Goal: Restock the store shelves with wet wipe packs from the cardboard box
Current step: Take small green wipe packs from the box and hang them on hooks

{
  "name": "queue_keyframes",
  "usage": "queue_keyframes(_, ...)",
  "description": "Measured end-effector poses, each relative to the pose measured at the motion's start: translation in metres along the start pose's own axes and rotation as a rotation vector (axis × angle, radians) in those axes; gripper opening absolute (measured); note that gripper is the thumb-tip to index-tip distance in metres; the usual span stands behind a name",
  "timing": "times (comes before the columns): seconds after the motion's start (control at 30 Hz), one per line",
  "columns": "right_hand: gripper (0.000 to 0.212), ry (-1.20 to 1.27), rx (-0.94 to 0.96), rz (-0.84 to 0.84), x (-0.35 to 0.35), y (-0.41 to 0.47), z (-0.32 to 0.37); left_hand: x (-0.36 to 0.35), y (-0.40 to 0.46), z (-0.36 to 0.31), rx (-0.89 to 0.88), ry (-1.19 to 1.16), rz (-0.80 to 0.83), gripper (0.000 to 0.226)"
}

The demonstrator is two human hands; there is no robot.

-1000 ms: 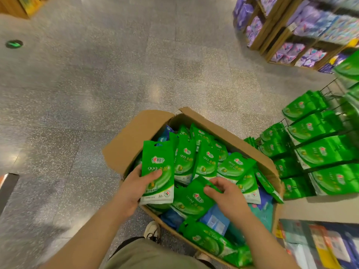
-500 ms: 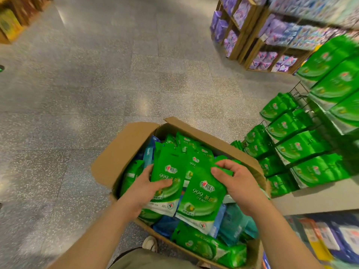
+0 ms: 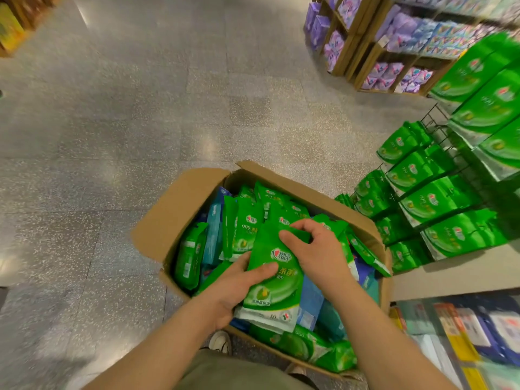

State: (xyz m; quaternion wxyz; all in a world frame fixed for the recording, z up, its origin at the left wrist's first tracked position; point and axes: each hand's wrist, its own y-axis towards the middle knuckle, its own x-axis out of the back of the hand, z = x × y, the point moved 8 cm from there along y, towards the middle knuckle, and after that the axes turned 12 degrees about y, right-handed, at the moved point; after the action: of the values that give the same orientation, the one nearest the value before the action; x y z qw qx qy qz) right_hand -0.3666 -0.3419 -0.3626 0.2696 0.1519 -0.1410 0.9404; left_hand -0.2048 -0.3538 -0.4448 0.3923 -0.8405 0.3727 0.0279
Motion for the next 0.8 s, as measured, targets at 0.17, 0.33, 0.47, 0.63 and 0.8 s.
queue_keyframes(0.17,0.016,0.137,-0.152,-0.077,0.012,-0.014,-0.044,0.029,0.004,0.003,-0.015,-0.044,-0.083,0.084)
queue_keyframes(0.33,0.021,-0.461,-0.343,0.398,0.015,-0.055,-0.114,0.065,0.008,0.003,-0.037,-0.12,-0.177,0.068)
queue_keyframes(0.47,0.056,-0.909,-0.389,0.692,0.006,-0.086,-0.144,0.076,0.012,0.001,-0.041,-0.167,-0.207,0.07)
queue_keyframes(0.63,0.043,-0.937,-0.299,0.642,0.003,-0.085,-0.15,0.07,0.012,-0.007,-0.061,-0.144,-0.179,0.057)
queue_keyframes(0.8,0.049,-0.539,-0.39,0.556,0.037,-0.066,-0.128,0.073,0.015,-0.005,-0.056,-0.073,-0.212,0.066)
